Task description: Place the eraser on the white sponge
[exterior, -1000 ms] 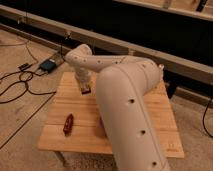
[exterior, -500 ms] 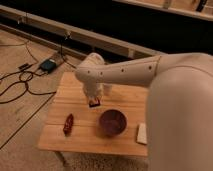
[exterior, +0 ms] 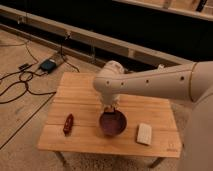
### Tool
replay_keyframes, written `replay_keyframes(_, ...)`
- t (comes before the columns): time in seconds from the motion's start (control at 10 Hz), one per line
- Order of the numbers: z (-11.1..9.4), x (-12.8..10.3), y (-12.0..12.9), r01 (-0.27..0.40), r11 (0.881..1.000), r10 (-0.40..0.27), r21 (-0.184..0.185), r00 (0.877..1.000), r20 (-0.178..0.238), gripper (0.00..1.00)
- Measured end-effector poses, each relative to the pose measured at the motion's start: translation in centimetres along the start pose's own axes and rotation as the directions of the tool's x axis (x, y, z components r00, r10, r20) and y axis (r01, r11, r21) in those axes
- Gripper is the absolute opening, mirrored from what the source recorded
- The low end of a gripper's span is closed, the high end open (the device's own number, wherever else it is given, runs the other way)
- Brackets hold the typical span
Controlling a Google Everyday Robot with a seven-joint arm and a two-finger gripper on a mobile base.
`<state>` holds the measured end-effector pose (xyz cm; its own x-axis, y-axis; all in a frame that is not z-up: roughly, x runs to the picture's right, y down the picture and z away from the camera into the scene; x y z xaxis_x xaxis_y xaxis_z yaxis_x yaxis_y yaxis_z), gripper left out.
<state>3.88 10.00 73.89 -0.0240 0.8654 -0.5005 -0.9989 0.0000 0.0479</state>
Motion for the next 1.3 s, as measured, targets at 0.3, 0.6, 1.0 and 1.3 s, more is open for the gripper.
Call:
replay_keyframes(0.3, 0.4, 1.0, -3.0, -0.059, 0.998, 0.059, 0.018, 0.998, -0.014, 0.0)
replay_keyframes(0.6, 0.4, 1.3, -4.7, 0.022, 0.999, -0.021, 0.039, 0.999, -0.036, 0.0)
replay_keyframes(1.0, 0.7, 2.3, -8.2, 0.171, 0.98, -0.16, 0.101, 0.981, -0.113, 0.0)
replay_keyframes(1.3, 1.1, 2.9, -10.3, 0.267, 0.952, -0.242, 0.15, 0.956, -0.168, 0.0)
